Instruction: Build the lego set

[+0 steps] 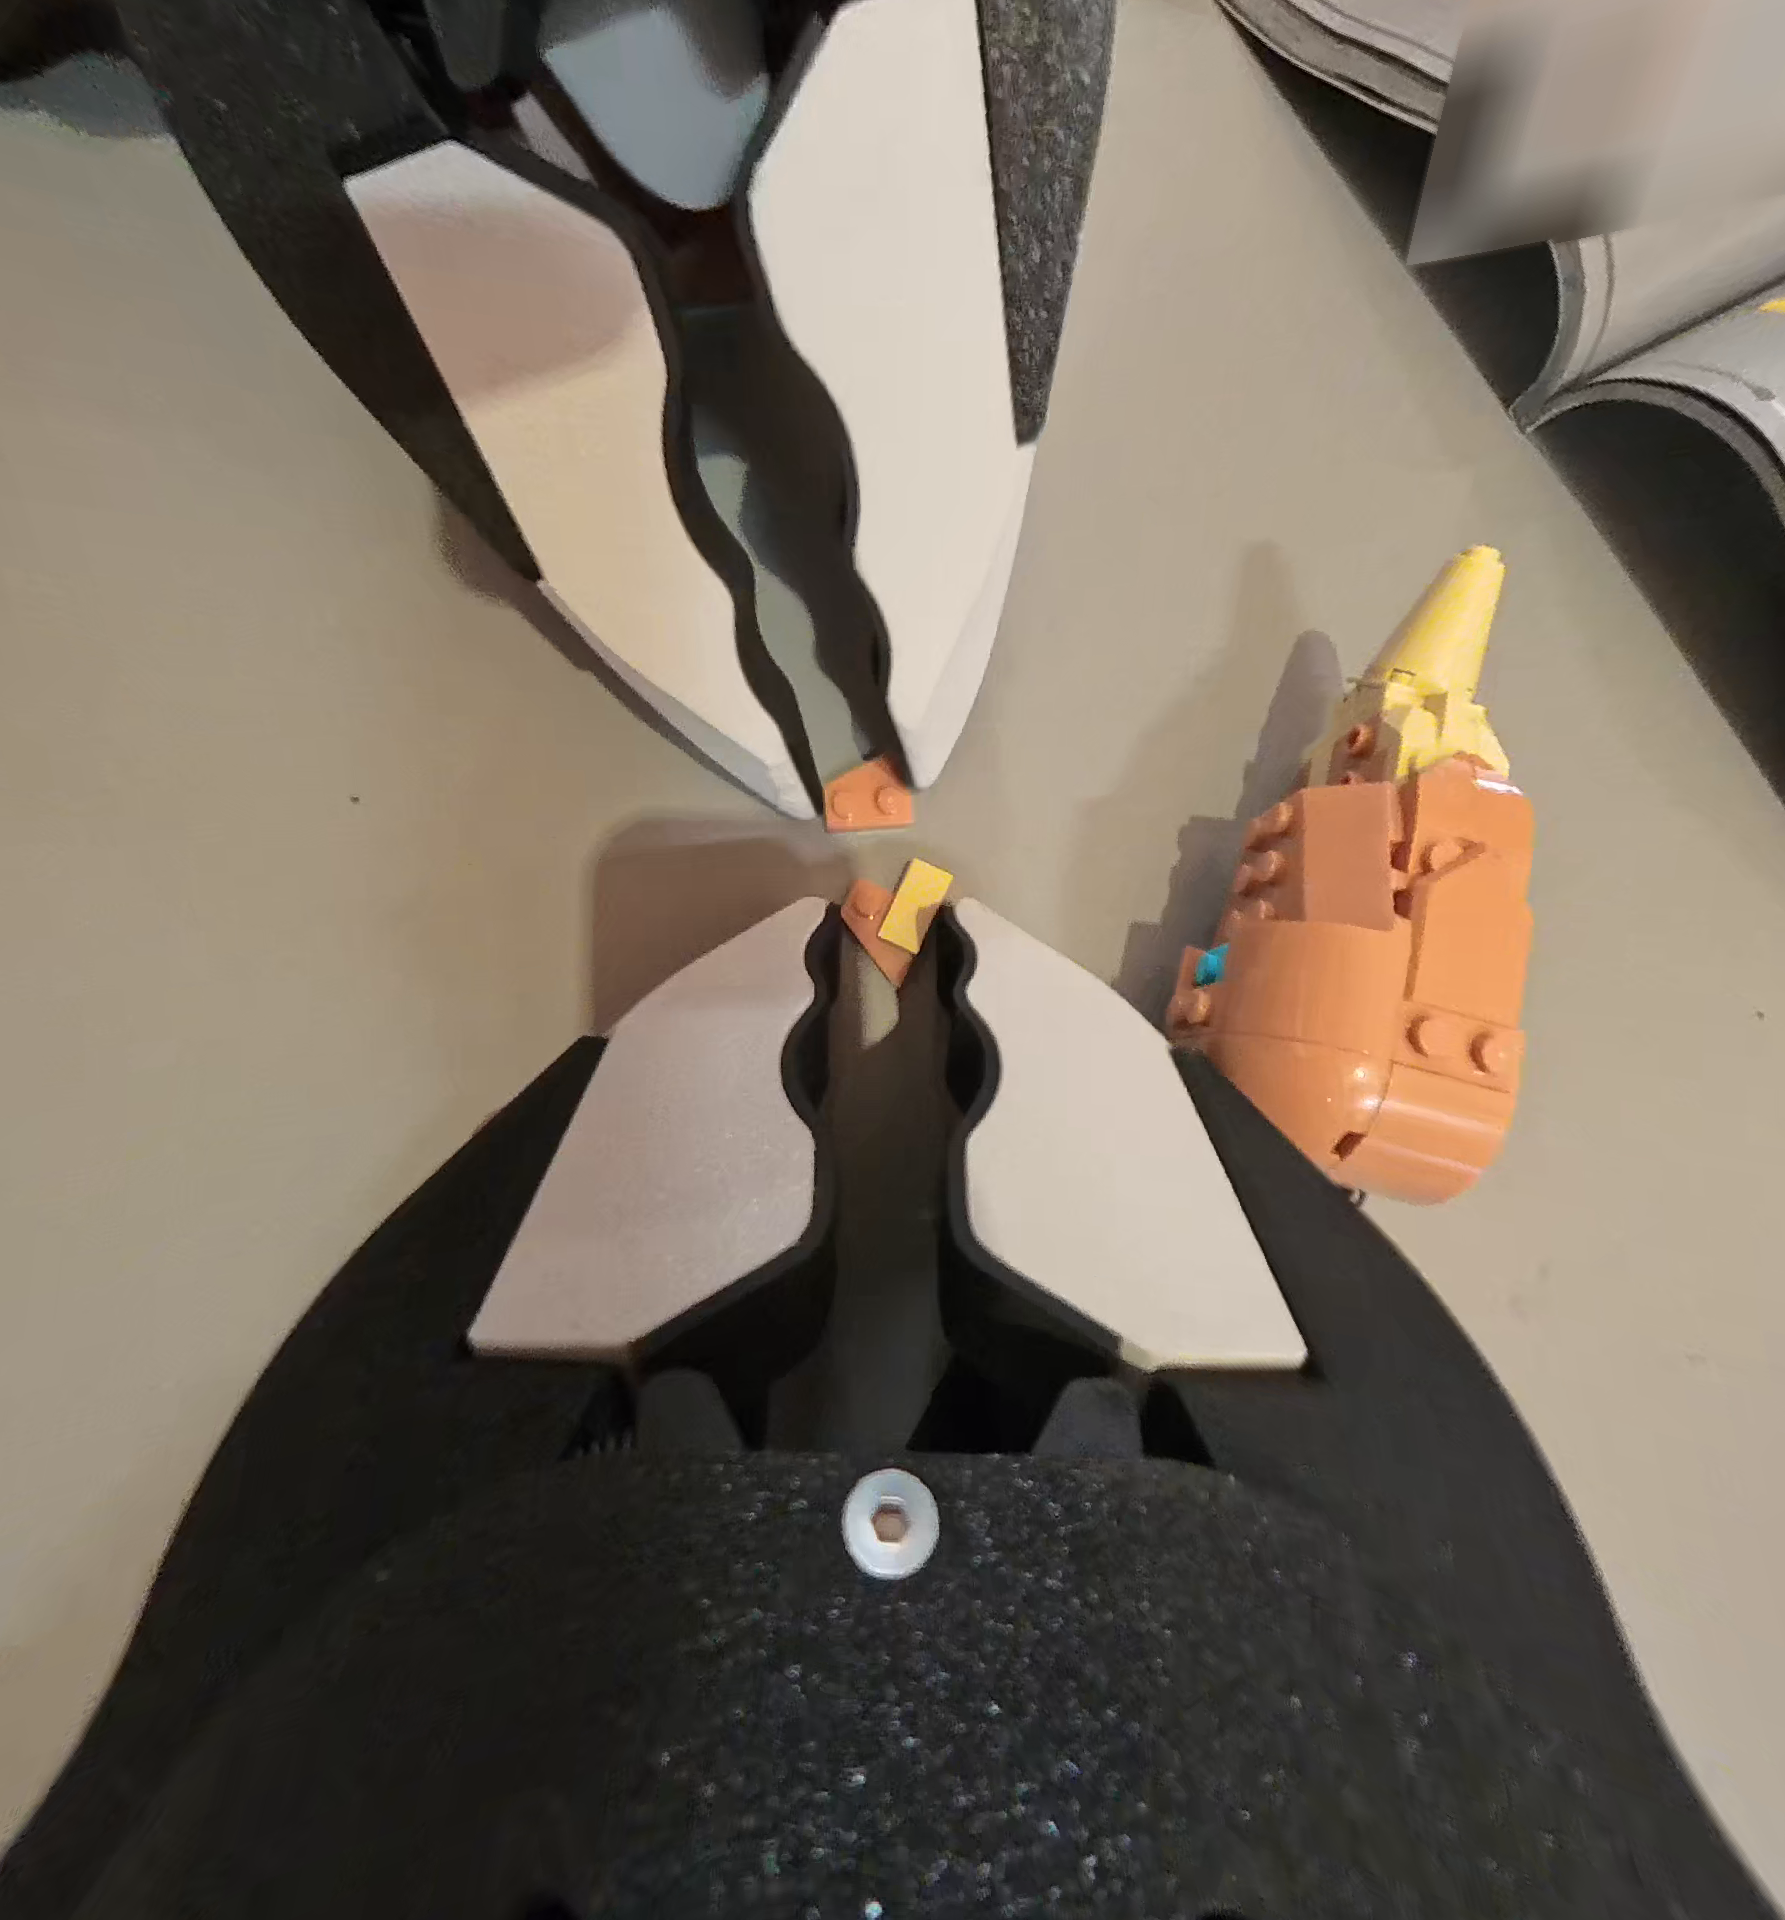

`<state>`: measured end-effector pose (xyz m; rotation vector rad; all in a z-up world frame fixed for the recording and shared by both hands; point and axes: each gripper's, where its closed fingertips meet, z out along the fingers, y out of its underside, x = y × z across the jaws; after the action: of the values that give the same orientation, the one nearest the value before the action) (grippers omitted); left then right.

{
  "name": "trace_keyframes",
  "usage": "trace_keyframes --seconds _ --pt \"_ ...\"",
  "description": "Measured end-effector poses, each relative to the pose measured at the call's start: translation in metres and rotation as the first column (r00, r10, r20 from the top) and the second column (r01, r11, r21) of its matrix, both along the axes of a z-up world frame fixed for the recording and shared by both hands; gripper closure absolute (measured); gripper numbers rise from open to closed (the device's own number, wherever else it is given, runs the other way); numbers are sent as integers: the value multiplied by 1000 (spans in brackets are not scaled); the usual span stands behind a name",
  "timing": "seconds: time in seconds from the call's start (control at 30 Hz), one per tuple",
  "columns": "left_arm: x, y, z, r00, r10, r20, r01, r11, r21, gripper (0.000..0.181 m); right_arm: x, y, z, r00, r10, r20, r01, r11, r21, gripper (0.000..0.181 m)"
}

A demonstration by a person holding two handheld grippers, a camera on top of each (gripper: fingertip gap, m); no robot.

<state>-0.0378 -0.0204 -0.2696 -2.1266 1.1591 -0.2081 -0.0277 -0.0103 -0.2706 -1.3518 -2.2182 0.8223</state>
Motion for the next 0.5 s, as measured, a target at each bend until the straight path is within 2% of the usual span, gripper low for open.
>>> trace_keyframes --seconds 0.13,0.5 --pt "4 1 1 999 -53 -4 53 999 8 172 0 -5 0 999 45 -12 -45 999 5 163" --pt "5 -4 2 992 -129 17 128 991 24 168 0 -8 3 997 77 -31 -77 997 -1 164"
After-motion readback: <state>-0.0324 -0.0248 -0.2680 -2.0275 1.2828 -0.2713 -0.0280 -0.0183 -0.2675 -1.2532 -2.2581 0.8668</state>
